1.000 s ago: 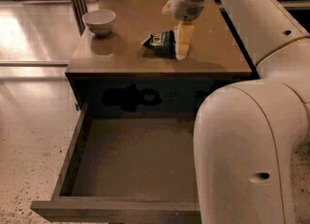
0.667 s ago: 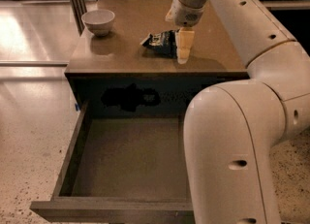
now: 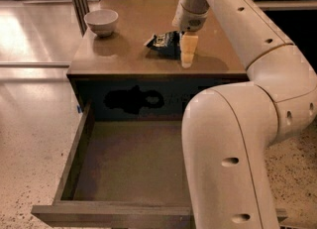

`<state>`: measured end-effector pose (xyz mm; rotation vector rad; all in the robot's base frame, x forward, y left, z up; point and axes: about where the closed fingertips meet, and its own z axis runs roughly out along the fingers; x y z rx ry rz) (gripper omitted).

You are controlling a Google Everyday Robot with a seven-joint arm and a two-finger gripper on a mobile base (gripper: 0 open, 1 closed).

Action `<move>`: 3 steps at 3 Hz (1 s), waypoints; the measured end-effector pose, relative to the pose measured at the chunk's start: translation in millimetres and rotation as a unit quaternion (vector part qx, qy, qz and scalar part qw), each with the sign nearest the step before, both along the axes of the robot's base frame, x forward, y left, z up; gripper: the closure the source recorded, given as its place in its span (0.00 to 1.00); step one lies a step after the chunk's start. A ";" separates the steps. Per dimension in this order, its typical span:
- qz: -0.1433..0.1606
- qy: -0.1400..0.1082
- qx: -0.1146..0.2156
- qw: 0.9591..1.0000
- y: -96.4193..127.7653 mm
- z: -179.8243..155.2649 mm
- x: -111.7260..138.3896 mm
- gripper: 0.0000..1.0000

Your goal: Place blue chip bag into top drawer

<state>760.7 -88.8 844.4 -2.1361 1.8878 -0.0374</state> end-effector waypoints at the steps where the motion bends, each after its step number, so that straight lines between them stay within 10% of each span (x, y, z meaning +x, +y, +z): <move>1: 0.000 -0.001 0.000 1.000 0.5 -0.3 0.6 0.15; 3: 0.000 -0.001 0.000 1.000 0.5 -0.3 0.6 0.69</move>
Offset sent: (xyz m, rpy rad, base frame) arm 0.0006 0.0005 -0.0003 0.0009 -0.0017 0.0002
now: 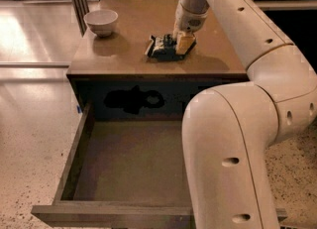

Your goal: Place blue chip bag into top drawer

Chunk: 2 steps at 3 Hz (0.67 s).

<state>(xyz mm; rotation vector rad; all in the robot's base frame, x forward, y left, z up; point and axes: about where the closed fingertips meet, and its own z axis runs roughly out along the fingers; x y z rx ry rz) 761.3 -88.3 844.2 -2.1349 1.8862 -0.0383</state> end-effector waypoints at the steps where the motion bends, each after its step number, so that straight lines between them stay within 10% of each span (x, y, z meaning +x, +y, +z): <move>1: 0.000 0.000 0.000 1.000 0.1 0.1 -0.1 0.92; 2: 0.007 -0.001 0.011 1.000 4.6 4.7 -3.6 1.00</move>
Offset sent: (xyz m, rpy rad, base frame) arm -0.0214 0.0030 0.0169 0.0364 0.0247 0.0328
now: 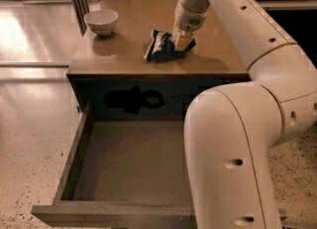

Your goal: Place blue chip bag into top drawer

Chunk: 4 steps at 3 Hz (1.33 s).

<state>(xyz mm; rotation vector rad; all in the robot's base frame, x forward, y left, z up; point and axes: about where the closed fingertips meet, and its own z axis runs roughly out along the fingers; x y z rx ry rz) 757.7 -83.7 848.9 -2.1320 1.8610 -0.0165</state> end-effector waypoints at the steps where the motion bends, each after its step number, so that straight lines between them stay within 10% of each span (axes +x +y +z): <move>1: 0.001 -0.013 0.007 1.000 -9.9 35.1 -16.0 1.00; 3: 0.006 -0.077 0.034 0.996 -29.2 162.4 -90.5 1.00; 4: -0.015 -0.092 0.103 0.990 -31.8 184.6 -137.5 1.00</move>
Offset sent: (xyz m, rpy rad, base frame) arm -0.0848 -0.0463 0.2003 0.0059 -0.1918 0.0117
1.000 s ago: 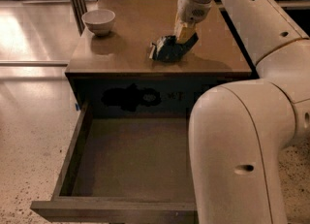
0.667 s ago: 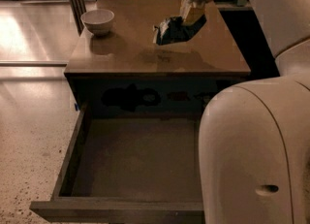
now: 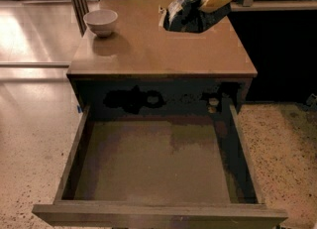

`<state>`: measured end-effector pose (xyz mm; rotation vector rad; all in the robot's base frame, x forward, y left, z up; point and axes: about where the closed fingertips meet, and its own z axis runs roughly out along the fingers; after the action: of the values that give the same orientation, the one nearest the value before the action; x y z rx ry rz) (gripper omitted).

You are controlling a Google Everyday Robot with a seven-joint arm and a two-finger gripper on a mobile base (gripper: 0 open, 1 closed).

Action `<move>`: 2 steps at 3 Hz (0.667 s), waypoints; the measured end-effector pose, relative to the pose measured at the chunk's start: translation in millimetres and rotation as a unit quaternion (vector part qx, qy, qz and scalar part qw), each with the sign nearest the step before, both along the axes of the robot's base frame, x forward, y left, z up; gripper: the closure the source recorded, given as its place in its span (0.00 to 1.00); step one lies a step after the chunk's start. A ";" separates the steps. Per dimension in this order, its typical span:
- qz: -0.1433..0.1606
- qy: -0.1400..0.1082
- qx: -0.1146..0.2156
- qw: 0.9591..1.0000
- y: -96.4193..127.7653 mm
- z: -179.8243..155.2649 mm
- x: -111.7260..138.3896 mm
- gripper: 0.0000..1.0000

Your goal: Place blue chip bag into top drawer

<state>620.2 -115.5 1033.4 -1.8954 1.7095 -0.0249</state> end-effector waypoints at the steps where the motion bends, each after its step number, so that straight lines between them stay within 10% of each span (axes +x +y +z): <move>1: -0.010 -0.022 0.056 0.998 8.0 9.4 -43.9 1.00; 2: -0.008 -0.013 0.070 0.997 21.9 -25.3 -70.5 1.00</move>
Offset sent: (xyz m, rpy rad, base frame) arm -0.1273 0.0535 -0.2304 0.0377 0.3065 0.0200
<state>549.7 -93.6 1008.1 -1.7724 1.6644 0.0632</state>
